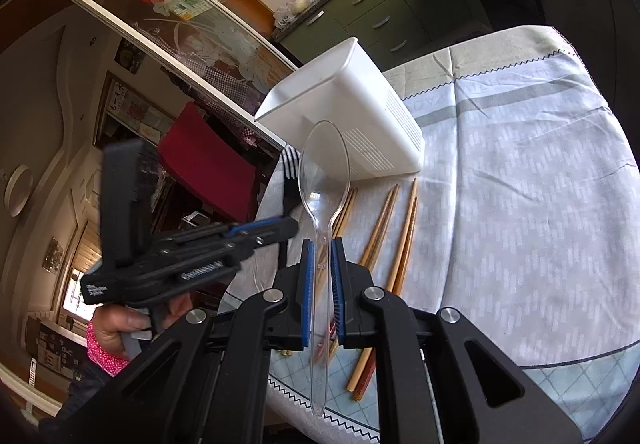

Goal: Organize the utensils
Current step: 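Lift the fork into the white holder and open the left gripper while the right carries the spoon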

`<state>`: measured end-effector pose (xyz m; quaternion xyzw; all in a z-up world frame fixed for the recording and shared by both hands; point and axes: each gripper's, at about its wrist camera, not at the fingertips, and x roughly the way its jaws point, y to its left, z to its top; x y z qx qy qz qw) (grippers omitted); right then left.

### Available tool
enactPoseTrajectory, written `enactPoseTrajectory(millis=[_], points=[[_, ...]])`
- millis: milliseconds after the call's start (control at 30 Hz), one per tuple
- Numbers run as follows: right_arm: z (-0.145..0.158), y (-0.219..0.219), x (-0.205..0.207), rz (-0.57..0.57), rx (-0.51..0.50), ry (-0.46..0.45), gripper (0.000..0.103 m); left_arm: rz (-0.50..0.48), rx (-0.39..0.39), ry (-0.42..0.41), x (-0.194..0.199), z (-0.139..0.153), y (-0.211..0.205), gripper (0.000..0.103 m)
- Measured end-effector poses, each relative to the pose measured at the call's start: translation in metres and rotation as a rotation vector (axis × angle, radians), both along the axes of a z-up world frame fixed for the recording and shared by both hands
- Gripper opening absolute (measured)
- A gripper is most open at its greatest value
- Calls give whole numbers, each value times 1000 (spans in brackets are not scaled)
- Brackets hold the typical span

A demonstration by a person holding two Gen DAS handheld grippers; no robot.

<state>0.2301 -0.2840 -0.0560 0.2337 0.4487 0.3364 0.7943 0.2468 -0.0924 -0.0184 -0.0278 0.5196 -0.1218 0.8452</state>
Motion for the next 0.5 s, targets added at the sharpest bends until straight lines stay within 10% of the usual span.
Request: enactPoseTrajectory(millis=[267,500], points=[[23,4,3,-13,-11,-87,10,118,-178,-557,30,119,27,9],[32,7,9,-32,-26,-140,10,203,-144,-739,78,103,22,9]])
